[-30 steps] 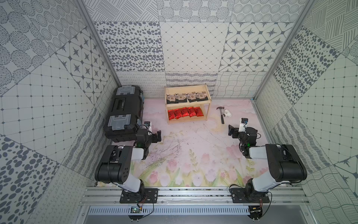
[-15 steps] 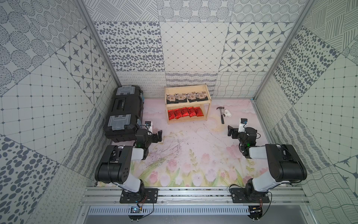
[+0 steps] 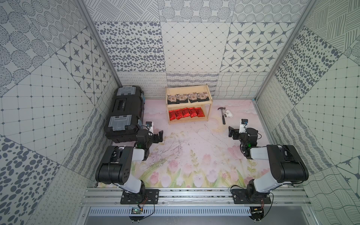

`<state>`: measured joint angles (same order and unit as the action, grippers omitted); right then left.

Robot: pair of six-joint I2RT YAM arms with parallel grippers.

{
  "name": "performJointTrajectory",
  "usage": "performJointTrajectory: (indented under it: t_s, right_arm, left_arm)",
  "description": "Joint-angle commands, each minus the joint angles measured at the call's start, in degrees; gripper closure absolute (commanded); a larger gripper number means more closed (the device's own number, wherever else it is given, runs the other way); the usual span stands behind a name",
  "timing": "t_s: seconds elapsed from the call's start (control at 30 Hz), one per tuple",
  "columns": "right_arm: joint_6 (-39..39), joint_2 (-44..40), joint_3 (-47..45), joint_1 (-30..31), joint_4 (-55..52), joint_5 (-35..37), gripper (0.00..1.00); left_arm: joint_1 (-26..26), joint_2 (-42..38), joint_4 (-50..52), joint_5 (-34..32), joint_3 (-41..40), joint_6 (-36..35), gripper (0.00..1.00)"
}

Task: Place the tea bags on the shelf by color
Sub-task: Reset both arms

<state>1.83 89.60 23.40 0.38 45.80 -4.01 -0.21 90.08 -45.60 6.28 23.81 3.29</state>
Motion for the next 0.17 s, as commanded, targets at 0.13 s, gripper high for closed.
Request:
performJointTrajectory:
  t_s: [0.13]
  right_arm:
    - [-1.0, -0.5, 0.4, 0.7, 1.8, 0.4, 0.02]
  left_arm:
    - [0.6, 0.0, -2.2, 0.8, -0.1, -0.6, 0.0]
